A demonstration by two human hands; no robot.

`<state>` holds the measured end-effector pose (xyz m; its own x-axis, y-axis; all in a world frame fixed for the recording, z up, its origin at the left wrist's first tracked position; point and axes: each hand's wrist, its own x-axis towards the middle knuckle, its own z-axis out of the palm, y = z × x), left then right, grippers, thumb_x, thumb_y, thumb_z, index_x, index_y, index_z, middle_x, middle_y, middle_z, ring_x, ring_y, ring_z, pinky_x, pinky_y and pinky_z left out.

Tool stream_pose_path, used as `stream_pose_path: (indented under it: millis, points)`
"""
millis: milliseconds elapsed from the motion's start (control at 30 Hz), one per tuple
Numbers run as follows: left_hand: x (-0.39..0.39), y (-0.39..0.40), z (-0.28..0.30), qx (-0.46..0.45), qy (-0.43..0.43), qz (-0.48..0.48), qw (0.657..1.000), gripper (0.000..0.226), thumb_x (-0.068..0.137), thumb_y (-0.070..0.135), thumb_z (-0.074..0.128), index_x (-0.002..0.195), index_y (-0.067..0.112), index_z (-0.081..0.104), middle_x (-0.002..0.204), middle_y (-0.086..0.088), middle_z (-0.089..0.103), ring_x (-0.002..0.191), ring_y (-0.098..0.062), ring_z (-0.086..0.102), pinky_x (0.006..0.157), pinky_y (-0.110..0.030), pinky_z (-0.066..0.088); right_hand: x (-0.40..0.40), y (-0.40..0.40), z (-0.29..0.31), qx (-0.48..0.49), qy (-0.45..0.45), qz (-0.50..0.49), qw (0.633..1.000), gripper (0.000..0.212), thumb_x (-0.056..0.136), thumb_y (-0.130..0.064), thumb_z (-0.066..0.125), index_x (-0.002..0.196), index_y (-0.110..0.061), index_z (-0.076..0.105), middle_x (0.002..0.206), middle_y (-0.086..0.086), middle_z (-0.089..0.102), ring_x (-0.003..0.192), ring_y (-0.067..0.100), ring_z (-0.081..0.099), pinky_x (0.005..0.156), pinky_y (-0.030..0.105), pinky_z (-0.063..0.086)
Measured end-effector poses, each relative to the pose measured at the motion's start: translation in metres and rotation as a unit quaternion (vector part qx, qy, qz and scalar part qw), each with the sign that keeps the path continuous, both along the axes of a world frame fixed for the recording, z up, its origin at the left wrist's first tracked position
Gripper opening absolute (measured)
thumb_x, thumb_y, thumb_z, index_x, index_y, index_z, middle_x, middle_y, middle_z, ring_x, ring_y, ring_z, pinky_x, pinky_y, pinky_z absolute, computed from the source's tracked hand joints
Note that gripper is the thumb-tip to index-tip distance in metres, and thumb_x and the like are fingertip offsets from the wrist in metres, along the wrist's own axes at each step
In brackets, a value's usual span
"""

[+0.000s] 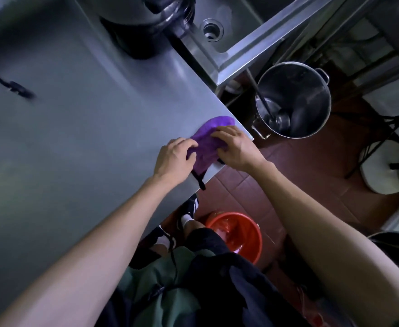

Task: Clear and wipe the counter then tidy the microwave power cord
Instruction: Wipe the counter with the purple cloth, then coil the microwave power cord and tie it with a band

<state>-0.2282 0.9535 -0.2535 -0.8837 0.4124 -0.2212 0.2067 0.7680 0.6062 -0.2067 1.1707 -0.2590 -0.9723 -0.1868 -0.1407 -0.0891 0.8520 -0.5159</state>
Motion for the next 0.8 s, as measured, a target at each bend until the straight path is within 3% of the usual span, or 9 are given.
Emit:
stream_pose_path:
  millis: [133,467,633,800]
  points:
    - [-0.006,-0.019,0.005,-0.051,0.009,0.001,0.999,0.024,0.092,0.024,0.061,0.115,0.019,0.066,0.115,0.002,0.068,0.108,-0.026,0.059,0.092,-0.042,0.048,-0.011,-0.019,-0.001,-0.019,0.005,-0.001,1.0,0.044,0.083,-0.026,0.06,0.124,-0.009,0.064,0.133,0.013,0.061,0.121,0.034,0.055,0.105,0.043,0.043]
    - [-0.013,-0.098,0.02,-0.138,-0.01,0.069,0.988,0.034,0.097,0.031,0.055,0.129,0.021,0.06,0.131,0.002,0.063,0.124,-0.025,0.053,0.101,-0.041,0.042,-0.046,-0.095,-0.002,-0.044,0.009,0.065,0.997,0.035,0.088,-0.015,0.063,0.122,-0.007,0.065,0.13,0.017,0.062,0.117,0.04,0.058,0.097,0.046,0.049]
    - [-0.001,-0.165,0.029,-0.183,-0.007,0.105,0.978,0.044,0.096,0.034,0.056,0.139,0.022,0.054,0.138,0.001,0.058,0.13,-0.025,0.047,0.102,-0.042,0.041,-0.056,-0.148,0.001,-0.017,-0.027,0.105,0.994,0.038,0.088,-0.015,0.063,0.125,-0.008,0.064,0.131,0.017,0.062,0.122,0.041,0.054,0.101,0.05,0.046]
    - [0.015,-0.241,0.039,-0.188,-0.018,0.169,0.967,0.048,0.097,0.036,0.055,0.142,0.021,0.05,0.143,0.001,0.055,0.135,-0.024,0.043,0.106,-0.043,0.039,-0.061,-0.212,0.015,0.009,-0.045,0.148,0.988,0.04,0.093,-0.018,0.06,0.131,-0.011,0.061,0.135,0.01,0.06,0.128,0.035,0.049,0.104,0.045,0.042]
